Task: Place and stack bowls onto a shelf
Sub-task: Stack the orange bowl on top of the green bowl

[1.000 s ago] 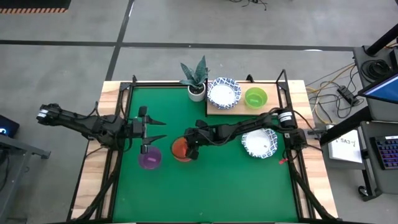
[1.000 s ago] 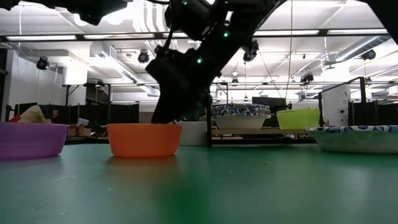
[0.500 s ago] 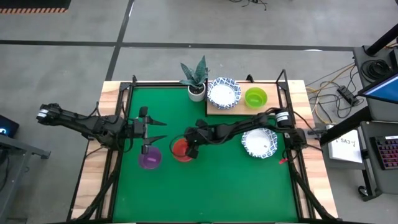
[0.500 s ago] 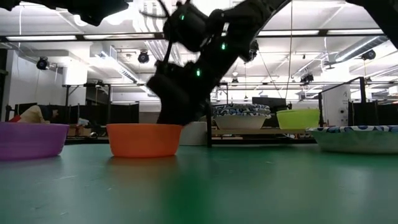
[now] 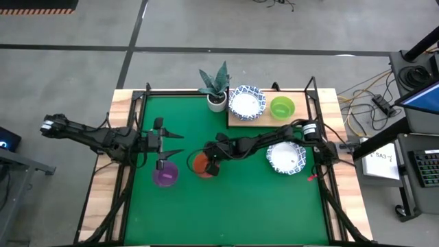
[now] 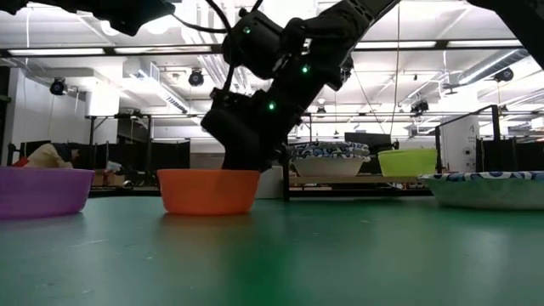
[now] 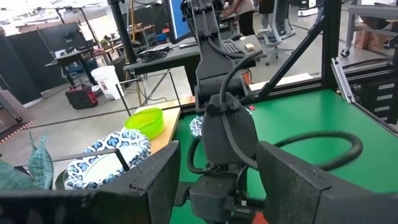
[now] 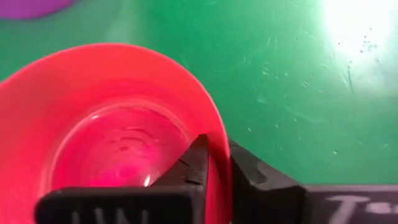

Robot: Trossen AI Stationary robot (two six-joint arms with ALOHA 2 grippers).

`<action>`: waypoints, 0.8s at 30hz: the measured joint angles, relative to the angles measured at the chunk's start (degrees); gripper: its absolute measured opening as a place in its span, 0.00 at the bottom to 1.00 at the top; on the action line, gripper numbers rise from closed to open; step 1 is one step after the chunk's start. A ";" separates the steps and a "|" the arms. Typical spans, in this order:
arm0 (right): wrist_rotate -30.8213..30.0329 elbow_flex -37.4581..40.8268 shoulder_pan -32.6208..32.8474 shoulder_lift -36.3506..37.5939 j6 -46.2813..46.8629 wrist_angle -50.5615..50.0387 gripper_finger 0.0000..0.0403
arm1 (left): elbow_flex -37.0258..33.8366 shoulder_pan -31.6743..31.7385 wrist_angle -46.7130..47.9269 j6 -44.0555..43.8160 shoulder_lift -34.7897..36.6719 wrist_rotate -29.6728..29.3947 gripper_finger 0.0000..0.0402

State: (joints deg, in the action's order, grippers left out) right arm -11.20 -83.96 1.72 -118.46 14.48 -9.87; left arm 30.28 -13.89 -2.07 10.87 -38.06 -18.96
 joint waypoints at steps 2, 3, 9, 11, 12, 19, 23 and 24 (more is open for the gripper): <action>1.41 -0.04 0.00 0.48 -0.37 -0.10 0.04 | 0.00 0.00 0.00 0.00 -0.04 0.02 0.48; 2.53 -0.05 0.00 0.93 -0.44 -0.33 0.03 | 0.00 0.00 -0.04 0.00 -0.07 0.02 0.48; 5.88 -0.04 0.04 6.12 -1.78 -6.30 0.02 | 0.00 0.00 -0.02 0.00 -0.11 0.01 0.48; 6.10 -0.07 0.02 9.31 -2.14 -10.44 0.02 | 0.00 0.00 -0.04 0.00 -0.11 0.02 0.48; 6.29 -0.07 0.02 10.76 -2.41 -12.75 0.02 | 0.00 0.00 -0.04 0.00 -0.11 0.02 0.48; 6.82 0.01 -0.69 23.19 -6.31 -25.83 0.02 | 0.00 -0.02 -0.09 -0.02 -0.11 0.02 0.48; 6.07 0.69 -3.07 29.92 -8.07 -29.72 0.02 | 0.00 -0.02 -0.09 -0.02 -0.11 0.02 0.48; 5.48 0.81 -3.81 31.59 -8.32 -30.54 0.02 | 0.00 -0.02 -0.08 -0.02 -0.11 0.01 0.48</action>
State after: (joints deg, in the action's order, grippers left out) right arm -5.73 -83.15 -2.09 -86.87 6.16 -40.41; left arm 30.28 -13.91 -2.14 10.85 -38.17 -18.95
